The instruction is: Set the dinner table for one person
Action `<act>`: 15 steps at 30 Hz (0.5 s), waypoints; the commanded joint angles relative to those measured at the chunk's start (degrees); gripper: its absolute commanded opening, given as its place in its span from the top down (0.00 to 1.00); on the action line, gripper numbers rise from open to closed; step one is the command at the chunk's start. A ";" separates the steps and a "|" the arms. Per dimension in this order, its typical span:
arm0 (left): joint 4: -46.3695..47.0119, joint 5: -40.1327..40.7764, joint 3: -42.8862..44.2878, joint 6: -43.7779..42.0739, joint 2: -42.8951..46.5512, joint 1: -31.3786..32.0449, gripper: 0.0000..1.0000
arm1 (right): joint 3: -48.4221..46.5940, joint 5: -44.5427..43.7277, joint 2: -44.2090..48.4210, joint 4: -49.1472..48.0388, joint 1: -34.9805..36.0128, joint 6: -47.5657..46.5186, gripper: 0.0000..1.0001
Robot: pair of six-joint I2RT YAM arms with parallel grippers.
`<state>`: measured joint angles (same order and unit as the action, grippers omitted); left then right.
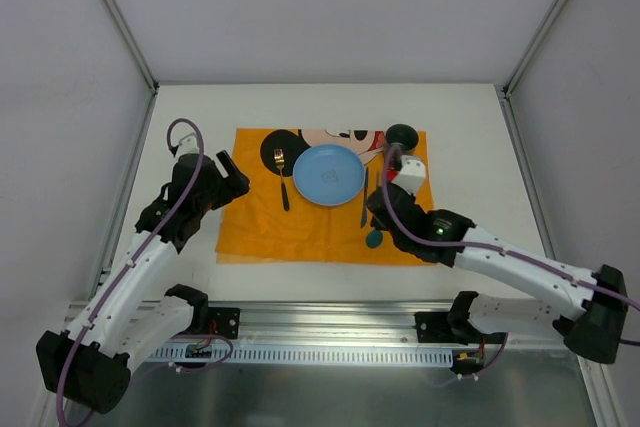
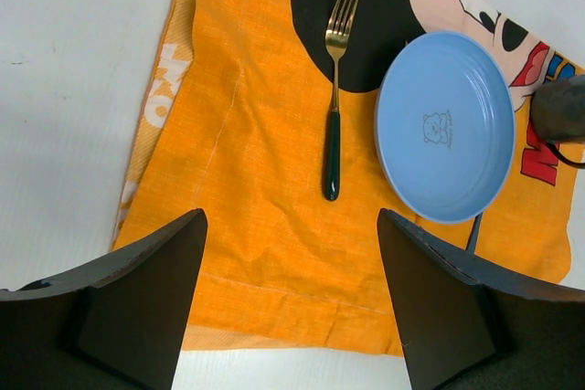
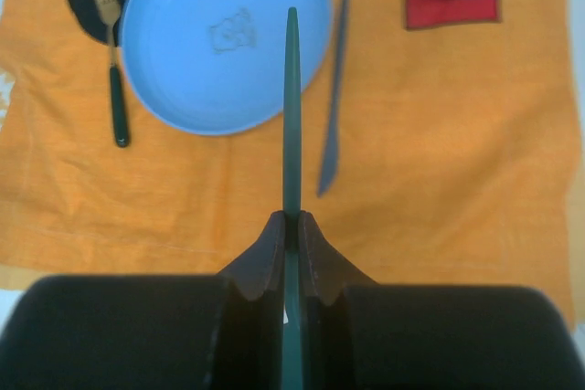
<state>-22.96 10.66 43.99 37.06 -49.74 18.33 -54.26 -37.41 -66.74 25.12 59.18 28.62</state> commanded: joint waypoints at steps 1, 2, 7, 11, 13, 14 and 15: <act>1.78 -1.69 -1.88 1.52 0.69 -0.13 0.24 | 7.63 -6.61 13.01 10.90 -0.20 14.42 1.00; 2.82 -2.30 -2.32 1.87 0.78 -0.13 0.24 | 9.77 -7.23 15.56 10.91 0.14 17.75 1.00; 6.17 -5.20 -4.44 2.58 -1.32 -0.05 0.24 | 17.78 -6.45 24.72 11.69 0.24 22.17 1.00; 11.16 -13.70 -4.70 1.88 -5.79 0.57 0.25 | 17.52 -3.82 22.80 9.51 0.32 20.78 1.00; 18.98 -25.20 -5.05 1.35 -8.43 2.50 0.25 | 15.86 -2.32 21.05 7.40 0.24 18.84 1.00; 21.35 -28.73 -4.88 1.61 -11.75 3.29 0.25 | 15.16 -2.14 18.60 7.22 0.32 18.75 1.00; 25.64 -35.29 -4.35 2.14 -13.61 4.86 0.25 | 13.84 -2.49 17.36 7.05 0.15 18.66 1.00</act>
<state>-10.28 -6.48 39.42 38.61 -58.83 20.45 -36.51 -40.60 -46.13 34.63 59.18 47.05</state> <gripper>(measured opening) 0.750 0.063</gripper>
